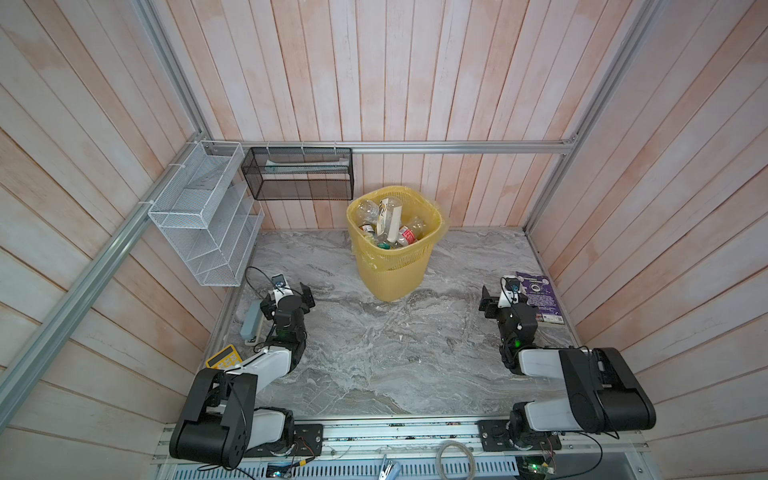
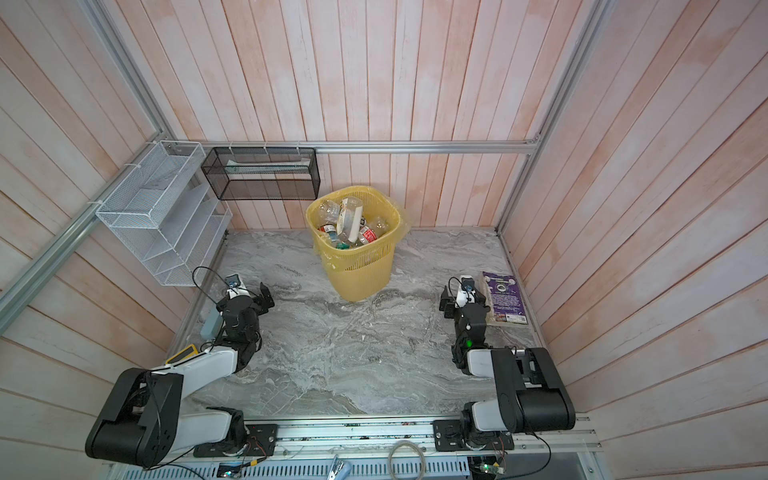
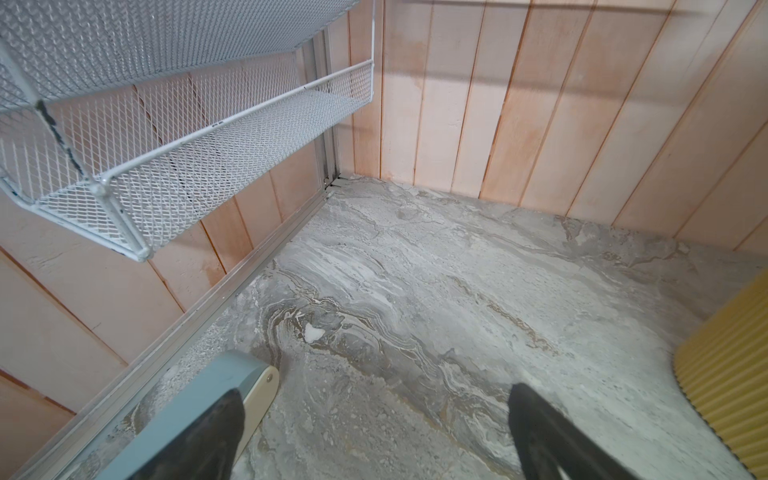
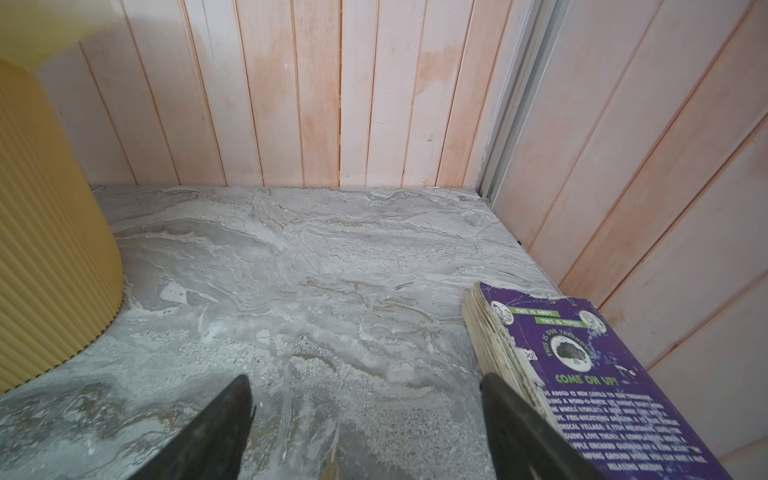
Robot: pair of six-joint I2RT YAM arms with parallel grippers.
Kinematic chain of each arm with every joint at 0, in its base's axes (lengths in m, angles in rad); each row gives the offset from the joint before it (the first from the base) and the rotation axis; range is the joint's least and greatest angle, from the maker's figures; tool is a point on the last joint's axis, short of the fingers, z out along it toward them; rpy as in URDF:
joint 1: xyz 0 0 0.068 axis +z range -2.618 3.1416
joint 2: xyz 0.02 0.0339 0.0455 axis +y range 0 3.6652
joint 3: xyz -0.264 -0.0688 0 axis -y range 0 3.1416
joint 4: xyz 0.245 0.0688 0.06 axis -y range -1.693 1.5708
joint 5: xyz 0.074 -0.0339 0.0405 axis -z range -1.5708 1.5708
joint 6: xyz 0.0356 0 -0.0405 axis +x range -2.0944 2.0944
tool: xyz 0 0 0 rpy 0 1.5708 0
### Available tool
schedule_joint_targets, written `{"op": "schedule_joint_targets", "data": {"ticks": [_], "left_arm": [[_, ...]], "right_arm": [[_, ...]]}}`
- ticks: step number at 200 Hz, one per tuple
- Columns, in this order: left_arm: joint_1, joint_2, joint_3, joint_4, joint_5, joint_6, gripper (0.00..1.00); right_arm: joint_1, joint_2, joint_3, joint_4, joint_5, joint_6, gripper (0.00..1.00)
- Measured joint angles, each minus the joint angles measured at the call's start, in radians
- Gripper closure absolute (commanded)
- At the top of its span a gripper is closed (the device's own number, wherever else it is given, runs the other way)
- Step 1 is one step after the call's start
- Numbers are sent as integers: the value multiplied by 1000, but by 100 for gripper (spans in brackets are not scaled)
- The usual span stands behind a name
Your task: Throw the plastic bottles in the bin
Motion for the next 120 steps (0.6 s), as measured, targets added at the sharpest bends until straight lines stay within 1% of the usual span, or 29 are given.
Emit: {"op": "schedule_joint_targets", "data": {"ticks": [15, 28, 36, 57, 79, 97, 120], "left_arm": [[2, 0, -17, 21, 0, 5, 0], [6, 0, -35, 44, 0, 7, 0], [10, 0, -43, 58, 0, 10, 0], [19, 8, -52, 102, 4, 16, 0], [27, 50, -56, 184, 22, 31, 0], [40, 90, -69, 251, 69, 65, 0], [80, 176, -86, 369, 173, 86, 0]], "right_arm": [[-14, 34, -3, 10, -7, 12, 16], [-31, 60, -23, 72, -8, 20, 16], [-38, 66, -29, 81, -8, 25, 15], [-41, 71, -38, 113, -14, 34, 7], [-42, 71, -39, 137, -21, 42, 2], [-43, 71, -39, 144, -27, 42, 1], [-43, 71, -39, 149, -29, 42, 0]]}}
